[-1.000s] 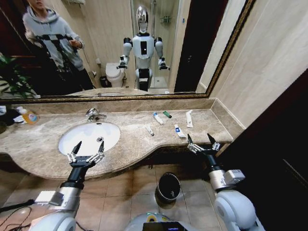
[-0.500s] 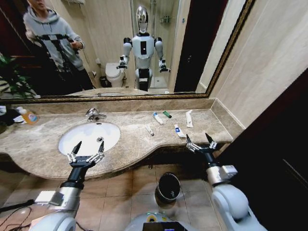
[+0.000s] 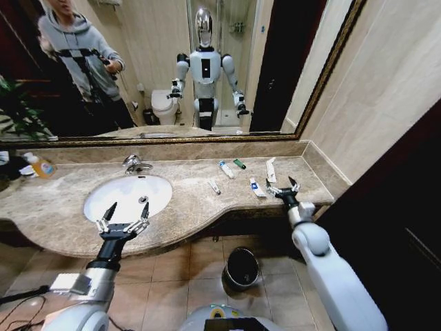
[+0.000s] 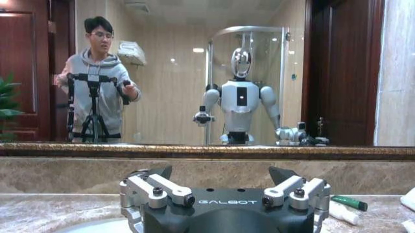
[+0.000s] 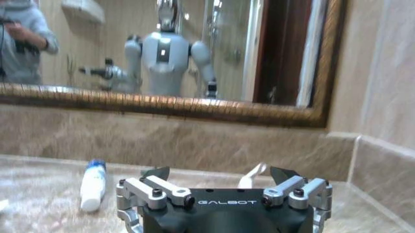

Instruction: Pick up the trash from the sink and place it in the trash bin.

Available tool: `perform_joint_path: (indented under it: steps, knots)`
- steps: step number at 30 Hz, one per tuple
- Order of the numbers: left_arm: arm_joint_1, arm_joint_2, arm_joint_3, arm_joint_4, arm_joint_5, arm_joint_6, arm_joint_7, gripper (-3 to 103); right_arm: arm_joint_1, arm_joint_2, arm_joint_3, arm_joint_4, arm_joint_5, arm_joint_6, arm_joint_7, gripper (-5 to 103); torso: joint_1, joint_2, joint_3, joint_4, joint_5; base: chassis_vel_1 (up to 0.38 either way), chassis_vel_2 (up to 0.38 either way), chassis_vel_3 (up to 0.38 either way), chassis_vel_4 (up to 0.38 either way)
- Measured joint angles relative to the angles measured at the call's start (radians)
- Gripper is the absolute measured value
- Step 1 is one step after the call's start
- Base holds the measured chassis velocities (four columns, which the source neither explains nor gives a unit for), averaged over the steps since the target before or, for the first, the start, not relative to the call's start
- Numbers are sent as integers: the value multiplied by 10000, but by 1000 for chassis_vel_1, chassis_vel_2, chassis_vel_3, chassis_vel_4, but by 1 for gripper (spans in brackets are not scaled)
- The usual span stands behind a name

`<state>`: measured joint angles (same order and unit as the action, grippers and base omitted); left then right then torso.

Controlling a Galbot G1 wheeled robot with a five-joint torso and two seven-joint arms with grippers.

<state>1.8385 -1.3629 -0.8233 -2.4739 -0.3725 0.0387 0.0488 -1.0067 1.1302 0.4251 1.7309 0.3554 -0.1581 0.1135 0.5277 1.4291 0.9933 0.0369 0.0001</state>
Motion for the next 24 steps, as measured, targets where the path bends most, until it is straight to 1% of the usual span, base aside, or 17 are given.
perform_joint_path:
  steps: [2,3,4,5,7,10,12,15,21,22,23,24]
  knots:
    - [0,0,0,0,0,0,1,100,658,97,-335,-738,-131,6,-15,100,0,0,0,0,1,0,0,0,0]
    - [0,0,0,0,0,0,1,100,658,97,-335,-738,-131,6,-15,100,0,0,0,0,1,0,0,0,0]
    - [0,0,0,0,0,0,1,100,971,157,-490,-1107,-234,29,-27,100,0,0,0,0,-4,0,0,0,0]
    - [0,0,0,0,0,0,2,100,1386,245,-695,-1593,-316,63,-42,100,-1,0,0,0,2,0,0,0,0]
    - [0,0,0,0,0,0,0,100,1554,275,-770,-1787,-340,86,-52,100,0,0,0,0,2,0,0,0,0]
    - [0,0,0,0,0,0,0,100,2380,474,-1075,-2878,-530,258,-135,100,0,0,0,0,-3,0,0,0,0]
    - [0,1,0,0,0,0,0,100,2511,517,-1103,-3070,-559,296,-145,100,-1,-1,0,0,2,0,0,0,0]
    - [0,0,0,0,0,0,0,100,3120,738,-1166,-4054,-755,513,-222,100,-1,0,-1,0,-2,0,0,0,0]
    - [0,0,0,0,0,0,0,100,3518,881,-1095,-4943,-1107,670,-281,102,-1,0,-1,1,0,0,0,0,0]
    - [0,0,0,0,0,0,0,100,3551,870,-987,-5122,-1182,672,-308,98,-1,-1,-1,1,0,0,0,0,0]
    - [0,0,0,0,0,0,0,100,3536,826,-916,-5160,-1195,661,-350,98,-1,-1,-1,0,1,0,0,0,0]
    - [0,0,0,0,0,0,0,100,3480,761,-808,-5163,-1207,627,-393,93,-1,0,-2,0,-1,0,0,0,0]
